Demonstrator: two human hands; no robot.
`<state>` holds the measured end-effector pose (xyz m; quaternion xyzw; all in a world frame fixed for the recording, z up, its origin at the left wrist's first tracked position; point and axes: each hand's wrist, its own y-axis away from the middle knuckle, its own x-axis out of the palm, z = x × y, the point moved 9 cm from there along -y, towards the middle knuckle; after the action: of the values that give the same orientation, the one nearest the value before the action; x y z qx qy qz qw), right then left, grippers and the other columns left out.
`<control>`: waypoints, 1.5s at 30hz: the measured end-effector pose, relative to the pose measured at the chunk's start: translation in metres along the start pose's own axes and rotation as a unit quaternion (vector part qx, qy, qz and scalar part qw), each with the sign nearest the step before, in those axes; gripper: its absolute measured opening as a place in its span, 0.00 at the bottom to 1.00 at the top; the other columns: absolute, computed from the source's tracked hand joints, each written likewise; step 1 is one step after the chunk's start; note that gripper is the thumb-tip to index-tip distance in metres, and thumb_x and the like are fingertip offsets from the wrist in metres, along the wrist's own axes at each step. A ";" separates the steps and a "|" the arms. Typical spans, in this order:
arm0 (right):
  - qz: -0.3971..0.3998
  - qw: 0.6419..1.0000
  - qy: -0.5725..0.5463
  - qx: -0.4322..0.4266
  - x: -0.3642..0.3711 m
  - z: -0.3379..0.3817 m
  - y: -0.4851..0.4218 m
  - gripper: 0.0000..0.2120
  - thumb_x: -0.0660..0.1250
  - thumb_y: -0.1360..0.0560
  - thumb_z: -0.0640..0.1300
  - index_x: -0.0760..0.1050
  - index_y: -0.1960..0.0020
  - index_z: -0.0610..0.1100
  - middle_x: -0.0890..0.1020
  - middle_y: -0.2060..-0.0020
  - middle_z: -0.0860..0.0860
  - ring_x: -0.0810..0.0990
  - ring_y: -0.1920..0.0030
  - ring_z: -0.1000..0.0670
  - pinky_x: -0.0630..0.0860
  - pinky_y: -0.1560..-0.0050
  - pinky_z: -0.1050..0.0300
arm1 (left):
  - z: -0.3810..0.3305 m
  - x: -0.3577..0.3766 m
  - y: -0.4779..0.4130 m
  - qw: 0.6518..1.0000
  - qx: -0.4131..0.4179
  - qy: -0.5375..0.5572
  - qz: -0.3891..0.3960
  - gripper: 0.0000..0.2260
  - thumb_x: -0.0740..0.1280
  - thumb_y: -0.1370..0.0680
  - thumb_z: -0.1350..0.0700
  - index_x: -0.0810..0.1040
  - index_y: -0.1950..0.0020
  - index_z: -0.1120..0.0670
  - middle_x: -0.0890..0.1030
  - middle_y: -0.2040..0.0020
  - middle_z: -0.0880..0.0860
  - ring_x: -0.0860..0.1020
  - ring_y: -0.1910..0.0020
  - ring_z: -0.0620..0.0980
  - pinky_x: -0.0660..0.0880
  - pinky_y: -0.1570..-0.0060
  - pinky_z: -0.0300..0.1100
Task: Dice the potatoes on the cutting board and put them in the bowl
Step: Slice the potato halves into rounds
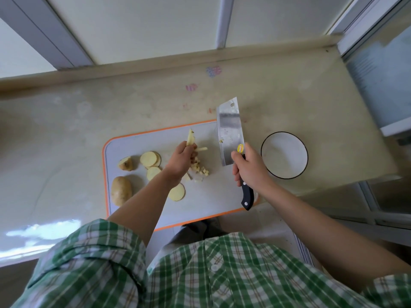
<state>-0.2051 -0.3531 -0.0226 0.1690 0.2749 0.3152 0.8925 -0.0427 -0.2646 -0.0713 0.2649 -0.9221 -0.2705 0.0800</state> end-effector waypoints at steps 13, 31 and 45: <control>0.132 0.984 0.107 -0.059 0.109 -0.004 0.025 0.07 0.56 0.20 0.41 0.61 0.56 0.43 0.72 0.71 0.40 0.70 0.78 0.46 0.72 0.78 0.53 | 0.020 -0.092 0.046 0.969 -0.006 0.092 -0.229 0.10 0.55 0.18 0.61 0.69 0.57 0.53 0.67 0.65 0.50 0.65 0.67 0.44 0.64 0.73 0.30; -0.008 0.978 0.206 -0.027 0.013 -0.041 0.000 0.10 0.54 0.21 0.47 0.59 0.60 0.49 0.74 0.71 0.42 0.76 0.75 0.39 0.76 0.73 0.38 | 0.037 -0.039 0.033 0.985 -0.006 -0.058 -0.164 0.05 0.56 0.18 0.59 0.70 0.52 0.55 0.70 0.64 0.51 0.68 0.63 0.51 0.63 0.65 0.43; 0.013 0.993 0.114 -0.022 0.017 -0.031 0.006 0.08 0.56 0.19 0.45 0.63 0.57 0.45 0.74 0.70 0.44 0.72 0.76 0.47 0.75 0.75 0.50 | 0.009 -0.003 0.035 0.737 0.150 -0.656 -0.060 0.22 0.67 0.26 0.47 0.68 0.35 0.53 0.75 0.42 0.54 0.69 0.40 0.56 0.66 0.45 0.47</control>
<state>-0.2151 -0.3333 -0.0508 0.1160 0.3660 0.3502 0.8544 -0.0587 -0.2342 -0.0599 0.0851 -0.7567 -0.2399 -0.6022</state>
